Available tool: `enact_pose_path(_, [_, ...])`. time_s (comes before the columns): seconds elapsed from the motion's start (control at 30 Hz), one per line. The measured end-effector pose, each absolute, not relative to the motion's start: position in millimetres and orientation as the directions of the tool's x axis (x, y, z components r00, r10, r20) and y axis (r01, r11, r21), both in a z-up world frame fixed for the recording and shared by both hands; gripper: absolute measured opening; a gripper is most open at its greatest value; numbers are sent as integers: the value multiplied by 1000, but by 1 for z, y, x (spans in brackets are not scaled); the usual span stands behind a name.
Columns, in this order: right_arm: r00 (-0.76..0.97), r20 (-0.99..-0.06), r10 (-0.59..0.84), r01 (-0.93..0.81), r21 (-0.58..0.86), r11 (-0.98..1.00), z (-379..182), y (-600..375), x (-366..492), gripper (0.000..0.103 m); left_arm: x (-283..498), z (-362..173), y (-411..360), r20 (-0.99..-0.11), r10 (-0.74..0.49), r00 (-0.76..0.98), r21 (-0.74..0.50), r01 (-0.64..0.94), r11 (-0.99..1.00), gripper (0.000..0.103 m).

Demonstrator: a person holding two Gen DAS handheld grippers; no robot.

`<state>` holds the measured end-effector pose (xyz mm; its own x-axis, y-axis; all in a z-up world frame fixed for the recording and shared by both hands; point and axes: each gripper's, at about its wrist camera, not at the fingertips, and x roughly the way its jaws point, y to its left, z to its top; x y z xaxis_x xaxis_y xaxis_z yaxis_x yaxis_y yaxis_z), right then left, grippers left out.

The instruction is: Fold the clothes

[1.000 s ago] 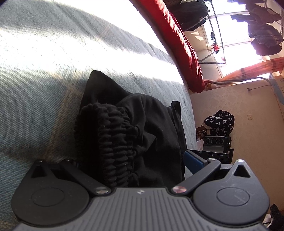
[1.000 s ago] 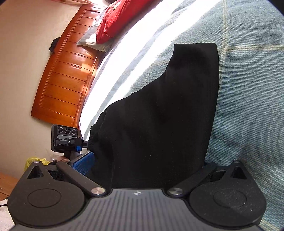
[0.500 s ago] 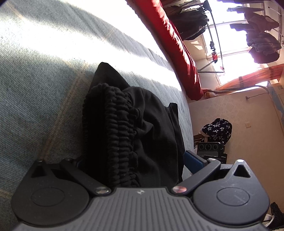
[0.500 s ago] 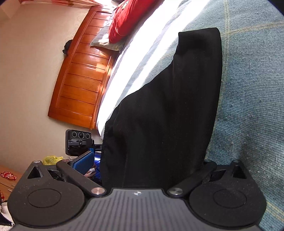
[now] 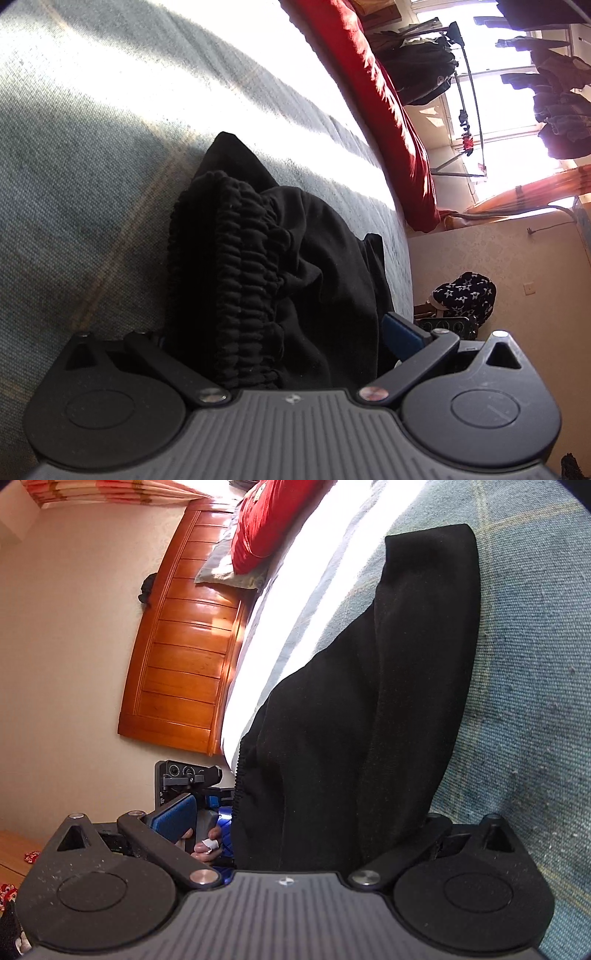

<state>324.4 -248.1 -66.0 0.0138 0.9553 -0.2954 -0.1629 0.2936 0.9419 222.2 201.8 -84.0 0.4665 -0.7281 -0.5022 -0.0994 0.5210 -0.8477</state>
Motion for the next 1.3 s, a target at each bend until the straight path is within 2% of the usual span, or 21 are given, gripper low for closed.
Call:
enact_pose_path(0.23, [30,-256,966,-165,952,258,-42,-241,324,103,218,-71,209,-395,-775,494,-900,-40,434,102])
enact_pose_path(0.73, [15,-316,949,-305,902,306,10,-168,333,103,221,-32,233,-346,-801,489,-888,106,448,102])
enact_pose_path(1.03, [-117,-339,933,-391,879,271,28,-79,358,103,197,-14,281,-328,-730,600,-871,108,480,102])
enact_pose_path(1.3, [-259,-354,899,-481,854,198,44,27,391,103,174,-5,339,-319,-609,726,-851,64,522,102])
